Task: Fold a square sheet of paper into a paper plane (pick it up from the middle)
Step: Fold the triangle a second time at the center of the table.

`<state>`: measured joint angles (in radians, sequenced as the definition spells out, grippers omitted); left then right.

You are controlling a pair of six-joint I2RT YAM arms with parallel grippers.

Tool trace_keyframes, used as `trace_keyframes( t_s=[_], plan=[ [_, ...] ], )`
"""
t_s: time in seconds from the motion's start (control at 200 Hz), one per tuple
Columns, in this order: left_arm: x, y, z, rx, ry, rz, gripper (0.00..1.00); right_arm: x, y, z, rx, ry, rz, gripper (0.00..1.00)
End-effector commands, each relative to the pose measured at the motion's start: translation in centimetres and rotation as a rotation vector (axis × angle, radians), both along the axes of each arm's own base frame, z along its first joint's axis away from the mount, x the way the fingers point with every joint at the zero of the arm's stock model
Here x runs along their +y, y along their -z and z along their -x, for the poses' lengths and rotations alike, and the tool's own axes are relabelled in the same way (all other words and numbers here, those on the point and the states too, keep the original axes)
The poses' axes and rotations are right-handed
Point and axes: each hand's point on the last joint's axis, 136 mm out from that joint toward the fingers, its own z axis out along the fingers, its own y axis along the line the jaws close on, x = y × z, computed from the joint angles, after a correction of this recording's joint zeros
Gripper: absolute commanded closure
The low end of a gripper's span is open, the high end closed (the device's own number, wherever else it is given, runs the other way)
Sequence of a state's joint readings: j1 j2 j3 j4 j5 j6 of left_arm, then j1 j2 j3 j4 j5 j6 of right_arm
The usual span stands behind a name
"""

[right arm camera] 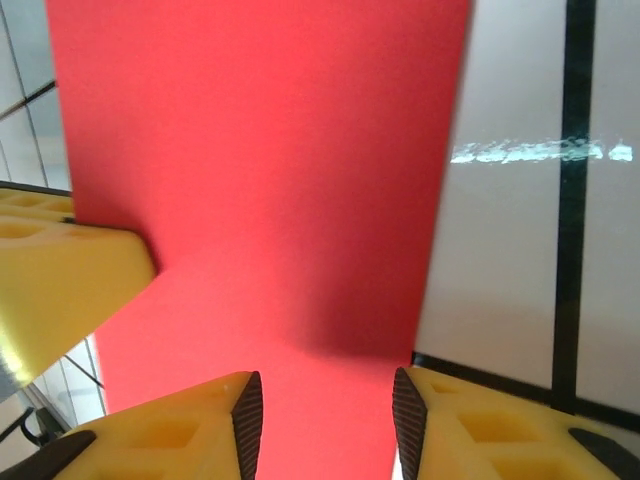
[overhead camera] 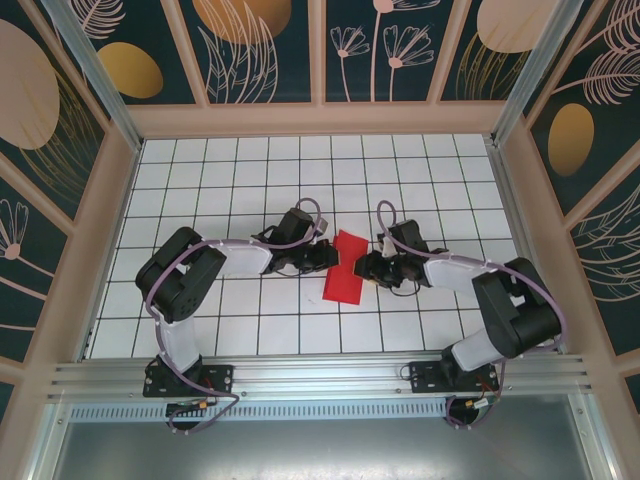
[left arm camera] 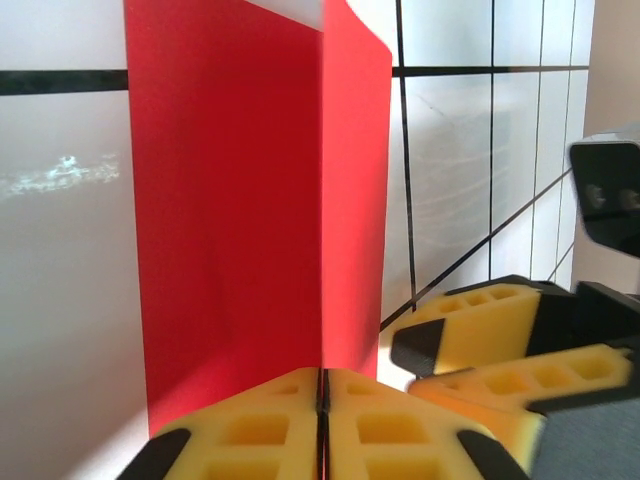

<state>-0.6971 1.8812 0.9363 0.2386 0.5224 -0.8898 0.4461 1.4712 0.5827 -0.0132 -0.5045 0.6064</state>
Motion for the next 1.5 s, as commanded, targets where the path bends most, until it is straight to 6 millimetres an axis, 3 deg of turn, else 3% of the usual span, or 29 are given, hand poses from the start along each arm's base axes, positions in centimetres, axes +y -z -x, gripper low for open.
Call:
trace_keyframes(
  t_s=[0.0,0.1,0.225,0.365,0.62,0.746,0.896,1.176,1.311,1.496],
  plan=[
    [0.1,-1.6,-0.4,-0.035,-0.029,0.039,0.94,-0.4,-3.0,-0.8,-0.101,0.006,0.022,0.51],
    [0.9,-2.1,-0.2,-0.039,-0.077,0.052,0.99,-0.8,-5.1,-0.7,-0.19,0.025,0.042,0.43],
    [1.8,-2.4,0.3,-0.031,-0.124,0.071,1.0,-1.1,-7.0,-0.3,-0.326,0.051,0.079,0.42],
    [2.5,-2.2,0.5,-0.021,-0.158,0.067,1.0,0.0,-7.8,1.7,-0.465,-0.048,0.139,0.42],
    [2.0,-2.2,0.2,0.008,-0.175,0.081,1.0,2.9,-6.8,5.1,-0.49,-0.242,0.292,0.45],
    [1.3,-2.2,-0.3,0.019,-0.153,0.074,1.0,4.3,-6.6,5.4,-0.54,-0.308,0.426,0.44],
    [1.3,-1.9,-0.6,0.021,-0.168,0.066,1.0,7.4,-6.7,6.5,-0.585,-0.402,0.472,0.41],
    [1.2,-1.7,-0.6,0.027,-0.16,0.053,1.0,7.0,-3.6,5.6,-0.58,-0.412,0.69,0.42],
    [1.3,-1.3,-0.4,0.036,-0.156,0.045,1.0,6.6,-3.9,4.7,-0.6,-0.379,0.755,0.46],
    [1.2,-1.2,-0.4,0.035,-0.143,0.035,1.0,6.6,-4.3,4.2,-0.613,-0.355,0.762,0.6]
  ],
)
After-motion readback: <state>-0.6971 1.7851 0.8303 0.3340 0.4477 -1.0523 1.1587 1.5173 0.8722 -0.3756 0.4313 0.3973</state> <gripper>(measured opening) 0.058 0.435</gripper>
